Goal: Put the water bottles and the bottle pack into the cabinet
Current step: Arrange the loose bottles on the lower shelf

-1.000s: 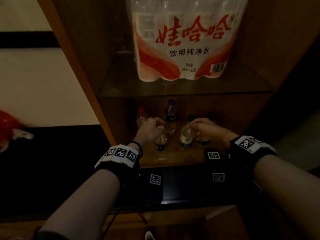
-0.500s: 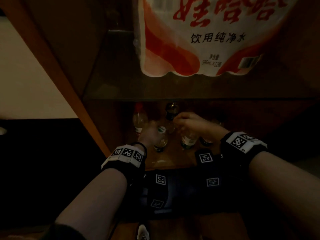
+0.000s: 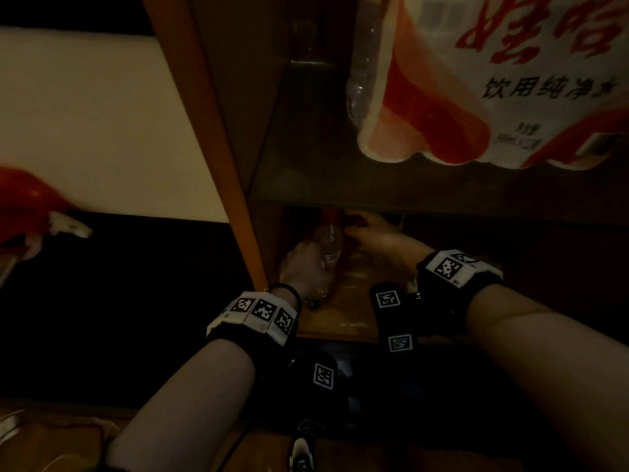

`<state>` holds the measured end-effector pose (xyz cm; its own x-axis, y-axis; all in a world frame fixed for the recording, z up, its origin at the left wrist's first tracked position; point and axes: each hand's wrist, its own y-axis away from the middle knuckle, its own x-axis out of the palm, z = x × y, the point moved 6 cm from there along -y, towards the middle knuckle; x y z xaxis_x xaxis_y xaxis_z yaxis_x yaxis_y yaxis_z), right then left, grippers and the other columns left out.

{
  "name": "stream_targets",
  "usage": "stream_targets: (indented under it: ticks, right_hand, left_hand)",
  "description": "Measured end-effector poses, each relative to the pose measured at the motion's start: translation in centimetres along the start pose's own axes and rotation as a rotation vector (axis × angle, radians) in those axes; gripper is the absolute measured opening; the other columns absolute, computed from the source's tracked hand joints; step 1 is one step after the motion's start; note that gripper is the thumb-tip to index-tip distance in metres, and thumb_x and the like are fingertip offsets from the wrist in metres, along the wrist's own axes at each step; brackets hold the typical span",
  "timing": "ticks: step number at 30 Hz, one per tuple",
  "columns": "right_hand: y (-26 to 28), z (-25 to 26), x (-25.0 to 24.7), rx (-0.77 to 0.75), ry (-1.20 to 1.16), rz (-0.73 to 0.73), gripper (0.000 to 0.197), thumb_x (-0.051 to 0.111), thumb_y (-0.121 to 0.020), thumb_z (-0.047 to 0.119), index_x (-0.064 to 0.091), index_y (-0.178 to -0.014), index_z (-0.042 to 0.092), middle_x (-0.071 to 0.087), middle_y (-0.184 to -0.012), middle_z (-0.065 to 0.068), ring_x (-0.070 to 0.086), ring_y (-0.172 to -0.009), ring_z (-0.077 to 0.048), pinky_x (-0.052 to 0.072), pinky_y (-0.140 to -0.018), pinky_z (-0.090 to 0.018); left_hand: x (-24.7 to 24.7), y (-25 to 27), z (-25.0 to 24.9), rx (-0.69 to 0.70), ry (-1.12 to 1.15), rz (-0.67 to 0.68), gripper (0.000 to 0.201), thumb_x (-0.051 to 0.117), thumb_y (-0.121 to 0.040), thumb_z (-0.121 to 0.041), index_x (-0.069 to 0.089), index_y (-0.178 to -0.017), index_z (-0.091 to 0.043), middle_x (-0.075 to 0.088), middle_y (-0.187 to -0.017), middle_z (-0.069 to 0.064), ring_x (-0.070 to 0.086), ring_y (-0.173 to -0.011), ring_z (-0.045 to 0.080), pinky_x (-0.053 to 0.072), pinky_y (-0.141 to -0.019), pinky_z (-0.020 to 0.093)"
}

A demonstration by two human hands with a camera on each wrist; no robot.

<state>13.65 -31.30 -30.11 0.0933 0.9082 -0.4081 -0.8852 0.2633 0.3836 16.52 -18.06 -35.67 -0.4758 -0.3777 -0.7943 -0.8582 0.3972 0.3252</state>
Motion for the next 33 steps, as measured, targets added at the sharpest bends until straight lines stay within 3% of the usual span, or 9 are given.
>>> stream_targets:
  ticks: [3, 8, 10, 12, 17, 22, 28, 31, 33]
  right_hand:
    - [-0.9, 0.7, 1.6, -0.050, 0.010, 0.018, 0.035, 0.062, -0.090, 0.018, 0.058, -0.124, 0.014, 0.064, -0.121, -0.007, 0.062, -0.107, -0.023, 0.052, -0.096, -0.041]
    - [-3.0, 0.2, 3.1, -0.031, 0.023, -0.015, 0.039, 0.066, -0.084, 0.025, 0.060, -0.121, 0.016, 0.065, -0.121, -0.012, 0.063, -0.109, -0.029, 0.051, -0.097, -0.048]
    - [-3.1, 0.4, 3.1, -0.036, 0.030, -0.063, 0.042, 0.061, -0.090, 0.025, 0.051, -0.130, 0.018, 0.059, -0.130, -0.013, 0.059, -0.116, -0.031, 0.049, -0.101, -0.046]
    - [-2.8, 1.1, 3.0, -0.068, 0.086, -0.100, 0.045, 0.057, -0.094, 0.023, 0.045, -0.136, 0.016, 0.053, -0.136, -0.013, 0.053, -0.123, -0.031, 0.045, -0.101, -0.034]
    - [-3.1, 1.4, 3.6, -0.146, 0.182, -0.097, 0.047, 0.054, -0.096, 0.020, 0.040, -0.140, 0.012, 0.047, -0.143, -0.013, 0.045, -0.130, -0.031, 0.035, -0.091, -0.025]
    - [-3.8, 1.9, 5.0, -0.172, 0.172, -0.061, 0.046, 0.059, -0.093, 0.021, 0.047, -0.136, 0.011, 0.051, -0.139, -0.013, 0.047, -0.129, -0.029, 0.036, -0.094, -0.026]
    - [-3.8, 2.2, 6.5, -0.183, 0.118, -0.011, 0.049, 0.060, -0.093, 0.020, 0.044, -0.138, 0.011, 0.050, -0.140, -0.011, 0.046, -0.129, -0.027, 0.036, -0.090, -0.024]
    - [-3.7, 2.0, 6.2, -0.173, 0.119, 0.029, 0.051, 0.063, -0.090, 0.022, 0.045, -0.137, 0.013, 0.051, -0.139, -0.010, 0.048, -0.128, -0.028, 0.040, -0.094, -0.028]
    - [-3.1, 2.0, 5.6, -0.169, 0.122, 0.054, 0.054, 0.064, -0.089, 0.022, 0.043, -0.139, 0.015, 0.051, -0.139, -0.009, 0.049, -0.127, -0.026, 0.042, -0.101, -0.032]
  left_hand:
    - [0.1, 0.1, 0.5, -0.013, -0.061, -0.008, 0.043, 0.069, -0.081, -0.035, 0.063, -0.114, -0.009, 0.053, -0.126, 0.011, 0.058, -0.111, 0.034, 0.052, -0.093, 0.044]
    - [0.1, 0.6, 0.3, 0.028, -0.134, 0.013, 0.040, 0.064, -0.087, -0.024, 0.057, -0.122, -0.008, 0.045, -0.132, 0.014, 0.051, -0.119, 0.036, 0.046, -0.099, 0.046]
    - [-0.1, 0.7, 0.2, 0.055, -0.137, 0.008, 0.033, 0.062, -0.087, -0.015, 0.059, -0.117, -0.004, 0.049, -0.129, 0.016, 0.052, -0.117, 0.036, 0.048, -0.096, 0.044]
    - [-0.1, 0.6, 0.2, 0.080, -0.118, 0.014, 0.029, 0.062, -0.084, -0.008, 0.061, -0.112, -0.001, 0.055, -0.123, 0.018, 0.056, -0.112, 0.037, 0.050, -0.089, 0.042]
    - [-0.2, 0.5, 0.4, 0.095, -0.055, 0.015, 0.014, 0.066, -0.086, -0.013, 0.067, -0.095, -0.003, 0.065, -0.111, 0.017, 0.064, -0.102, 0.034, 0.052, -0.078, 0.033]
    - [-0.3, 0.6, 0.6, 0.103, -0.024, 0.011, 0.028, 0.064, -0.086, -0.011, 0.064, -0.112, -0.002, 0.064, -0.117, 0.018, 0.062, -0.107, 0.035, 0.051, -0.084, 0.033]
    - [-0.1, 0.6, 0.7, 0.113, -0.020, 0.001, 0.020, 0.063, -0.085, -0.009, 0.070, -0.102, -0.001, 0.065, -0.115, 0.019, 0.062, -0.105, 0.036, 0.054, -0.088, 0.039]
    - [-0.5, 0.7, 0.4, 0.112, -0.006, -0.024, 0.012, 0.063, -0.084, -0.013, 0.061, -0.078, -0.003, 0.066, -0.103, 0.022, 0.063, -0.097, 0.038, 0.053, -0.079, 0.039]
    - [-0.3, 0.6, 0.5, 0.101, -0.022, -0.019, 0.014, 0.063, -0.082, -0.012, 0.063, -0.085, 0.002, 0.064, -0.103, 0.024, 0.062, -0.096, 0.039, 0.051, -0.081, 0.040]
